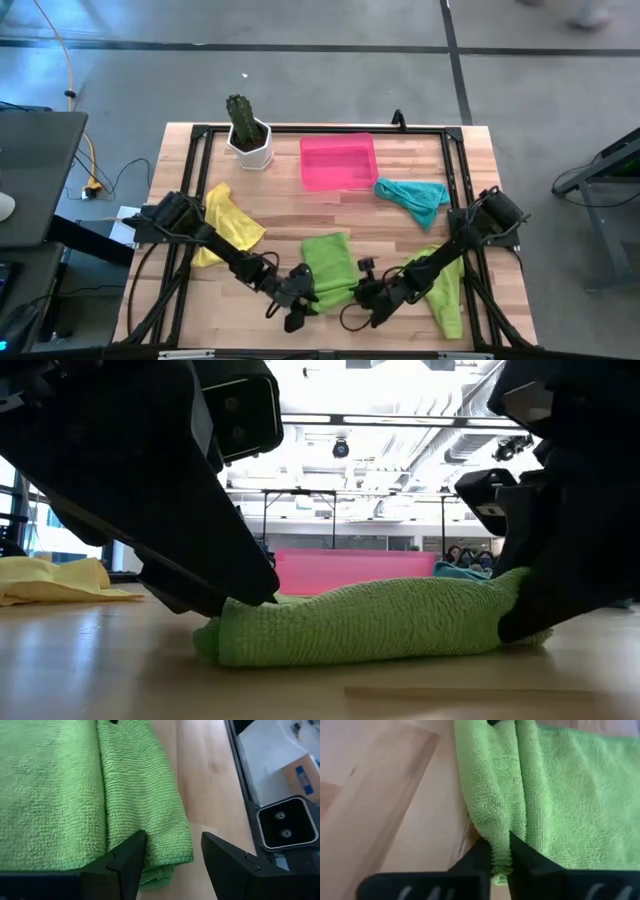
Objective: Roll microfiber towels into tight, uniform cylinder then place into a basket
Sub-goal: Roll the green microfiber cloth
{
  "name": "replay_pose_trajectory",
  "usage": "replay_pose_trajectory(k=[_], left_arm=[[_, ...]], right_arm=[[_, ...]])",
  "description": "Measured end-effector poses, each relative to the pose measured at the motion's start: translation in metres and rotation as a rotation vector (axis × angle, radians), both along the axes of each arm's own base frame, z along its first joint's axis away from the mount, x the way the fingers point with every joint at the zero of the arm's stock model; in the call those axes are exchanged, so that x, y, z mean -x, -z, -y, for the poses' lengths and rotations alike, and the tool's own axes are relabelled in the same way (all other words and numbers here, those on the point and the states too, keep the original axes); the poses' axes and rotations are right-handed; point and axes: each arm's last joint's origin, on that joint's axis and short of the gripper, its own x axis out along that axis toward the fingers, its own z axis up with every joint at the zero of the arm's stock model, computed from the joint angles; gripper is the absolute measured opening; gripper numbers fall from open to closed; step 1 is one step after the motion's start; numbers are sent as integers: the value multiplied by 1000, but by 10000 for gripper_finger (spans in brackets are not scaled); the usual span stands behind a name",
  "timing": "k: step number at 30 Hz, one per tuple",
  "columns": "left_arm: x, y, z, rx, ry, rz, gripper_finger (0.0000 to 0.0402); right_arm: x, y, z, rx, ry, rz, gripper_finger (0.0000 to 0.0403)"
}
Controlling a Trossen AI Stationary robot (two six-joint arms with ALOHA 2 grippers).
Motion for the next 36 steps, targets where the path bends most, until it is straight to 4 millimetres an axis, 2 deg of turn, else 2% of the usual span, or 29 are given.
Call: replay_pose_trajectory(k=[4,8,15,19,25,29,32,36], left_arm=[[-1,-5,2,-20,58,50,186],[-1,-15,2,-71,113,94,184],[0,-28,4,-169,201,176,169],[1,-29,8,-243,255,207,163],[2,-30,10,-404,295,253,161],[1,-36,4,-645,227,282,161],[1,-34,-5,-841,145,236,161],[-5,-34,-19,-926,124,208,161]], right_arm=[[-3,-2,5,-166,75,-60,20],[-8,-8,12,-319,95,-130,6],[-17,-20,31,-556,173,-251,5],[-18,-30,37,-623,233,-249,3],[-15,-47,34,-684,284,-199,2],[-9,-43,28,-696,401,-210,1],[-1,-39,22,-678,481,-233,1],[5,-38,15,-681,546,-223,1]])
